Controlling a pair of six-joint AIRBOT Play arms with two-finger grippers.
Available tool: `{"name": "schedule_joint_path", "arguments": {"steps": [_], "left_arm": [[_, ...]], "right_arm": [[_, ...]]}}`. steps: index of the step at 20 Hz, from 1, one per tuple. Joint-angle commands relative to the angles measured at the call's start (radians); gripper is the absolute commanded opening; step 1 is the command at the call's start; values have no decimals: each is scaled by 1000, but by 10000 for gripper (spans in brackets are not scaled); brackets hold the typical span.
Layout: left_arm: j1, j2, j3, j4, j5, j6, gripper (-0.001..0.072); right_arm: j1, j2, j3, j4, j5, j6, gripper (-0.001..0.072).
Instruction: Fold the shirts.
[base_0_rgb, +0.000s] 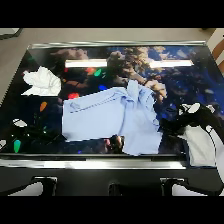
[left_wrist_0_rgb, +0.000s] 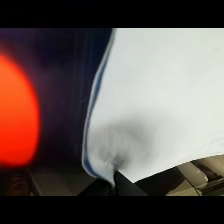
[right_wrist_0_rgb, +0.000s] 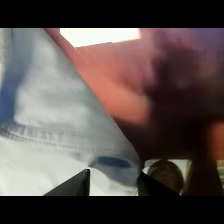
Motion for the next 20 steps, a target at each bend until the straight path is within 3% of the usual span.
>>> {"name": "schedule_joint_path", "arguments": {"steps": [1, 2, 7, 12, 15, 20], "left_arm": [[1, 1, 5, -12, -21, 1, 37], [3, 1, 17, -12, -33, 1, 37], [5, 142, 318, -11, -47, -36, 33], [4, 399, 983, -12, 153, -105, 36], [5, 510, 1260, -11, 219, -106, 36], [5, 618, 1302, 37, 247, -207, 36]], "right_arm": [[0, -37, -1, 69, -41, 2, 168], [0, -36, 3, 75, -39, 8, 47], [0, 153, 188, 78, -42, -47, 42], [0, 506, 652, 69, -370, -142, 44], [0, 695, 793, 8, -449, -111, 43], [0, 846, 798, -85, -444, 14, 43]]}}
